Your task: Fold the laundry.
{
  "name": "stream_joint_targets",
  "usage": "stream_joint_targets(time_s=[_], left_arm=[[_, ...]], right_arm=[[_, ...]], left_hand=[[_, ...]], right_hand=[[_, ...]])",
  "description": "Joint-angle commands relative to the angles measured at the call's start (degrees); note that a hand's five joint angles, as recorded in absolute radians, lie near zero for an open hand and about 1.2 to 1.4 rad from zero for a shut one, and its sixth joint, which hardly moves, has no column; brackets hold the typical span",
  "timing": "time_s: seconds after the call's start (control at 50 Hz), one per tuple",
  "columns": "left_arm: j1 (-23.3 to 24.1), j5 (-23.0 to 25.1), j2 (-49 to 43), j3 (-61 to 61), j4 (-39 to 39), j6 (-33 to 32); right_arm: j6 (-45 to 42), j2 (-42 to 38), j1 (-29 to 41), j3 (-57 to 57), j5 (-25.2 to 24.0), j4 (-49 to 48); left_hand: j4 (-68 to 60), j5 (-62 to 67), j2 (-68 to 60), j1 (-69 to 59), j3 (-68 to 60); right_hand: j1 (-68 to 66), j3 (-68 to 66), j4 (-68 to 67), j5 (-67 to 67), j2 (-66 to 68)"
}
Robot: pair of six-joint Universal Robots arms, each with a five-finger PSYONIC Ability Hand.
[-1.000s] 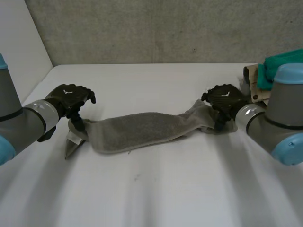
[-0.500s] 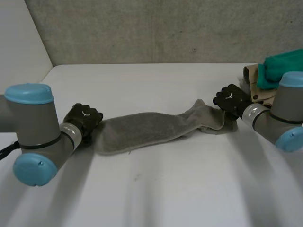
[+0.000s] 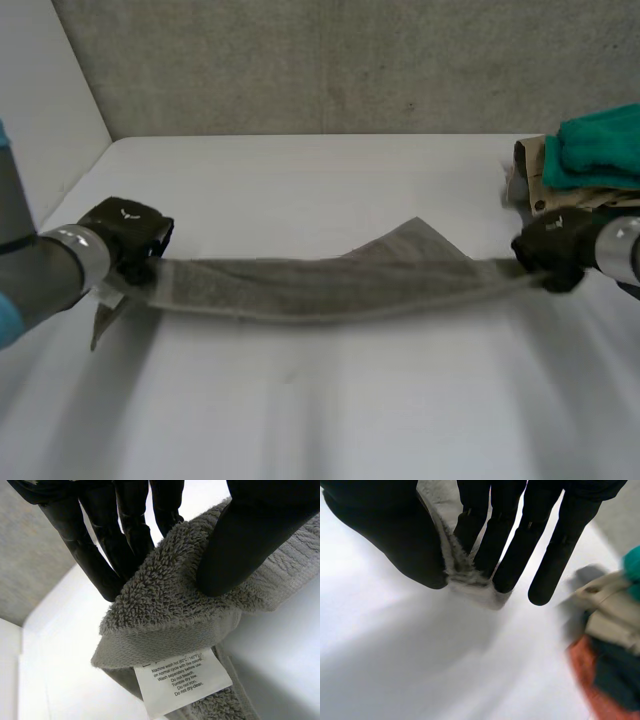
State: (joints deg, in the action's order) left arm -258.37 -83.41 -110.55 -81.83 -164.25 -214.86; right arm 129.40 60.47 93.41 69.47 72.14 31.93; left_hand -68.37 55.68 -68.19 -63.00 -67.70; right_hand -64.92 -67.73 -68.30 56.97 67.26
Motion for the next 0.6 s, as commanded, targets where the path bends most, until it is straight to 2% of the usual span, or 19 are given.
stream_joint_targets(time_s=[0.02, 0.1, 0.14, 0.22, 0.24, 0.28, 0.3, 0.34, 0.38, 0.48, 0.54, 0.6], left_arm=[[-0.7, 1.3, 1.0, 0.9, 12.7, -0.9], [-0.6, 1.2, -5.2, 5.1, 12.6, -3.9], [-0.1, 0.6, -11.0, 13.5, 10.7, -5.3], [1.3, -0.4, -16.0, 29.3, 8.9, -4.3], [1.9, -0.7, -16.4, 36.3, 7.7, -2.7], [2.4, -0.5, -16.3, 42.7, 6.1, -0.5], [2.8, -0.5, -15.8, 47.8, 3.2, 2.8], [3.0, -0.6, -14.8, 51.7, -0.7, 6.5], [3.3, -0.9, -13.0, 53.4, -7.2, 11.4], [3.4, -2.0, -10.2, 50.8, -19.6, 18.7], [3.0, -2.2, -9.9, 47.3, -22.4, 19.9], [2.8, -1.9, -10.0, 44.3, -22.5, 19.7]], right_arm=[[-8.9, 3.2, 0.1, 3.7, 1.5, 12.3], [-8.0, -0.5, 2.6, 0.5, 2.1, 8.2], [-6.4, -2.1, 3.5, -2.0, 2.7, 5.4], [3.3, -7.1, 6.2, -15.6, 6.3, -5.8], [7.5, -7.9, 6.7, -20.4, 8.2, -10.7], [11.8, -8.3, 7.0, -25.2, 9.8, -16.1], [16.3, -8.2, 7.0, -28.3, 11.2, -21.6], [20.9, -7.7, 7.1, -30.1, 12.2, -27.3], [26.8, -6.0, 7.3, -29.9, 13.1, -36.3], [35.0, -1.9, 7.0, -25.8, 13.8, -52.9], [35.8, -0.3, 7.0, -22.1, 13.5, -56.4], [36.2, 0.3, 7.0, -19.6, 12.7, -56.1]], left_hand=[[-11.6, 14.3, -11.8, -17.0, -12.3], [-11.6, 14.3, -11.8, -17.0, -12.3], [-11.6, 14.3, -11.8, -17.0, -12.3], [-11.6, 14.3, -11.8, -17.0, -12.3], [-11.6, 14.3, -11.8, -17.0, -12.3], [-11.6, 14.3, -11.8, -17.0, -12.3], [-11.6, 14.3, -11.8, -17.0, -12.3], [-11.6, 14.3, -11.8, -17.0, -12.3], [-11.6, 14.3, -11.8, -17.0, -12.3], [-11.6, 14.3, -11.8, -17.0, -12.3], [-11.6, 14.3, -11.8, -17.0, -12.3], [-11.6, 14.3, -11.8, -17.0, -12.3]], right_hand=[[-15.1, -12.3, -11.7, 13.0, 12.7], [-15.1, -12.3, -11.7, 13.0, 12.7], [-15.1, -12.3, -11.7, 13.0, 12.7], [-15.1, -12.3, -11.7, 13.0, 12.7], [-15.1, -12.3, -11.7, 13.0, 12.7], [-15.1, -12.3, -11.7, 13.0, 12.7], [-15.1, -12.3, -11.7, 13.0, 12.7], [-15.1, -12.3, -11.7, 13.0, 12.7], [-15.1, -12.3, -11.7, 13.0, 12.7], [-15.1, -12.3, -11.7, 13.0, 12.7], [-15.1, -12.3, -11.7, 13.0, 12.7], [-15.1, -12.3, -11.7, 13.0, 12.7]])
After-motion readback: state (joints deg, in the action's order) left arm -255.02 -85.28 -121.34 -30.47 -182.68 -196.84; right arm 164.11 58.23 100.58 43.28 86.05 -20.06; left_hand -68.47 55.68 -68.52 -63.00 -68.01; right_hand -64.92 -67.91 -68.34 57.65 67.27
